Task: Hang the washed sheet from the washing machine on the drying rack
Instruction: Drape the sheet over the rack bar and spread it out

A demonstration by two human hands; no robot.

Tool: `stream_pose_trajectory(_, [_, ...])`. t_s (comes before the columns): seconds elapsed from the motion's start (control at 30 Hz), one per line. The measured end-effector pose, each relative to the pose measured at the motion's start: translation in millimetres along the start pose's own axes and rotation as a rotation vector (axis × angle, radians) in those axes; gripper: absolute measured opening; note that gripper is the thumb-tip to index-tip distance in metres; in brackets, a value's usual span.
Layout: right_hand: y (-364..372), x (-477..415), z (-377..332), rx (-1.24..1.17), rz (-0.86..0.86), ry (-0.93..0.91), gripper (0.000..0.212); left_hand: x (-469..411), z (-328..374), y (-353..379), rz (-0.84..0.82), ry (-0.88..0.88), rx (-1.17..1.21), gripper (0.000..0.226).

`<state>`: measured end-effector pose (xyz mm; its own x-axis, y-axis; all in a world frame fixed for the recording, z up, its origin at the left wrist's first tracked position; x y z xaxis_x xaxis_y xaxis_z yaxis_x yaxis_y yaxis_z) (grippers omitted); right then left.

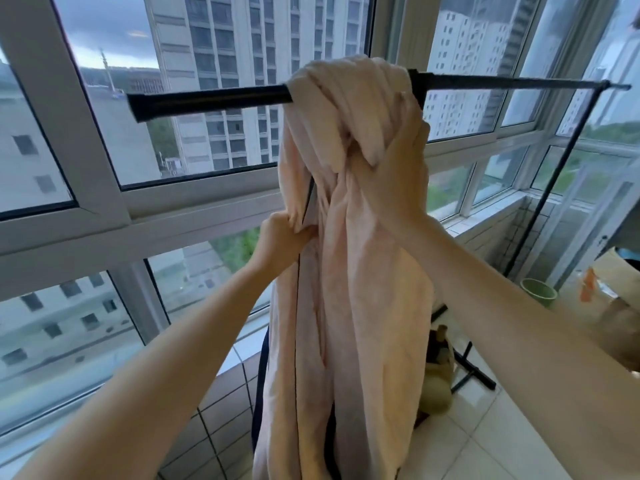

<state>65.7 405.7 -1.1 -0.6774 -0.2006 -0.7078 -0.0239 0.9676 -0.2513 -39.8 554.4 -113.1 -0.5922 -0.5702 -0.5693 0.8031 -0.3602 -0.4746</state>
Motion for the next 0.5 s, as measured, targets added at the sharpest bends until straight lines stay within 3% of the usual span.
stream_pose_trajectory(0.17, [9,56,37,0.075,-0.134,0.114,0.109,11,-4,-1,0.030,0.040,0.026,0.015])
stream_pose_trajectory(0.3, [19,83,58,0.131,-0.208,0.186,0.116,16,-11,-4,0.054,0.034,0.065,0.019])
stream_pose_trajectory(0.5, [29,88,58,-0.051,-0.240,0.211,0.082,20,-10,-7,0.092,0.066,0.129,0.021])
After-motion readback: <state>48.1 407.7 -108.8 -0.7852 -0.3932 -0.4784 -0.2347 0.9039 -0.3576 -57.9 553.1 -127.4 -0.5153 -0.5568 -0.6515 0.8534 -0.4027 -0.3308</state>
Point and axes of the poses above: each hand's wrist, its own x-axis away from the middle knuckle, its own y-axis out of the palm, z = x × y, the point moved 5 cm from there along -x, towards the middle knuckle, and after that the axes turned 13 degrees about y, right-handed, at the moved point
